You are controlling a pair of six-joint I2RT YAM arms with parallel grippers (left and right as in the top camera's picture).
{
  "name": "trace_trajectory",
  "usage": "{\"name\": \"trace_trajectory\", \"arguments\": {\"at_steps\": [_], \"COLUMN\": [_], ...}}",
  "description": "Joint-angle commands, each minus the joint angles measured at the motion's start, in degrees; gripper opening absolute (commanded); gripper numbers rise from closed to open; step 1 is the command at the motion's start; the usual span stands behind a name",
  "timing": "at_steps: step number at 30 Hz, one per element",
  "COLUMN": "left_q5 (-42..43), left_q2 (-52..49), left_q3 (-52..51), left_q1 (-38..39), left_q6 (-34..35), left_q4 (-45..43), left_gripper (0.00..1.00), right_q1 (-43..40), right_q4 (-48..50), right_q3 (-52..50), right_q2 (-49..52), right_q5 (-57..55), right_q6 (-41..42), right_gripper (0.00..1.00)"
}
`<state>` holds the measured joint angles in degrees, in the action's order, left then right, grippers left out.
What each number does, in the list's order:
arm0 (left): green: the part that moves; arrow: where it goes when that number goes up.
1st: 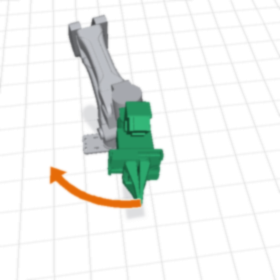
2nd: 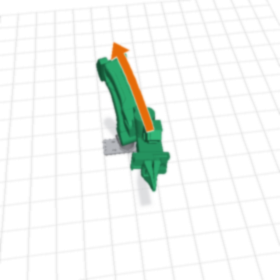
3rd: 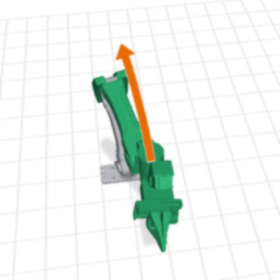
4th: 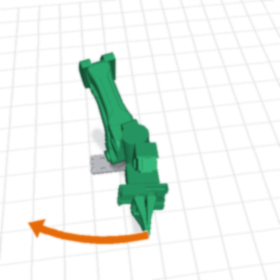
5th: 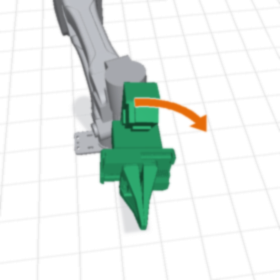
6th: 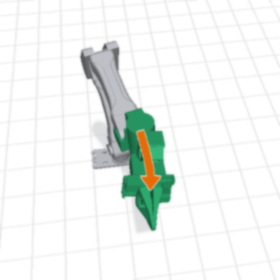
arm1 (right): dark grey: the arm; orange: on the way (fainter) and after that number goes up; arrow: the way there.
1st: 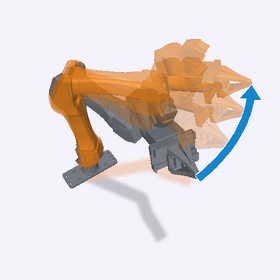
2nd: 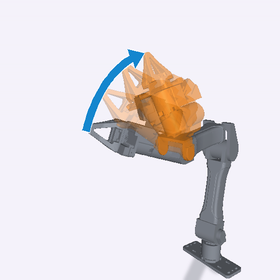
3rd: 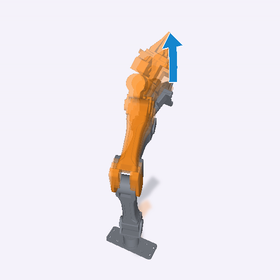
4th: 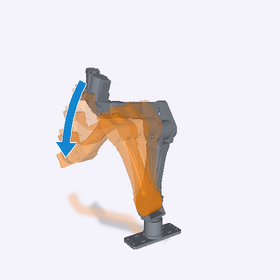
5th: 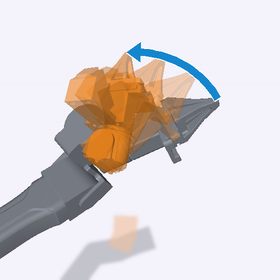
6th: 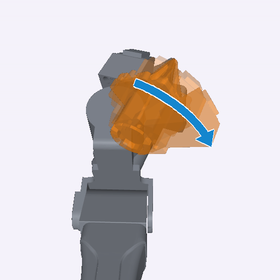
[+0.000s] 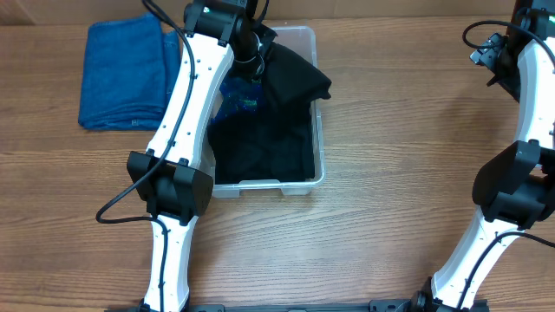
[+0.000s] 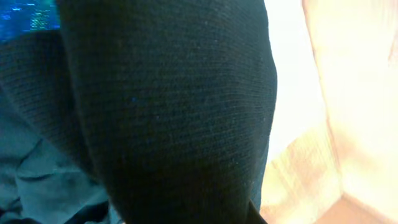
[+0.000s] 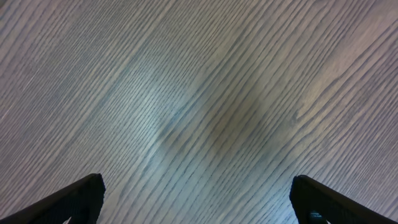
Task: Pack container
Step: 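Release and push the black cloth down into the container with the left gripper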
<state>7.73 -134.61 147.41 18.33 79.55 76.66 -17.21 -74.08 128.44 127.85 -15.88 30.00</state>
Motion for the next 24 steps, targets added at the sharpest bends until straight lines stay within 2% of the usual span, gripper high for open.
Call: {"name": "trace_trajectory", "arguments": {"at_steps": [1, 11, 19, 24], "left_q5": [-8.0, -18.0, -21.7, -21.6], "left_q2": [0.9, 0.8, 0.8, 0.8], "left_q3": [1.6, 1.6, 1.2, -1.4], "left_q1": [0.0, 0.0, 0.0, 0.1], "left_q6": [11.7, 24.4, 29.8, 29.8], "left_q4": [-0.5, -0.5, -0.7, -3.3], "left_gripper": [0.04, 0.04, 0.04, 0.04], "right_q1": [-0.2, -0.2, -0.2, -0.2], "right_q4": [0.3, 0.3, 0.3, 0.3], "right_q3": [0.1, 0.1, 0.1, 0.1], "right_q2": [-0.1, -0.1, -0.1, -0.1], "right_q5": [-0.8, -0.8, -0.8, -0.8], "right_q6": [0.3, 0.3, 0.3, 0.3], "right_gripper": [1.00, 1.00, 1.00, 1.00]}}
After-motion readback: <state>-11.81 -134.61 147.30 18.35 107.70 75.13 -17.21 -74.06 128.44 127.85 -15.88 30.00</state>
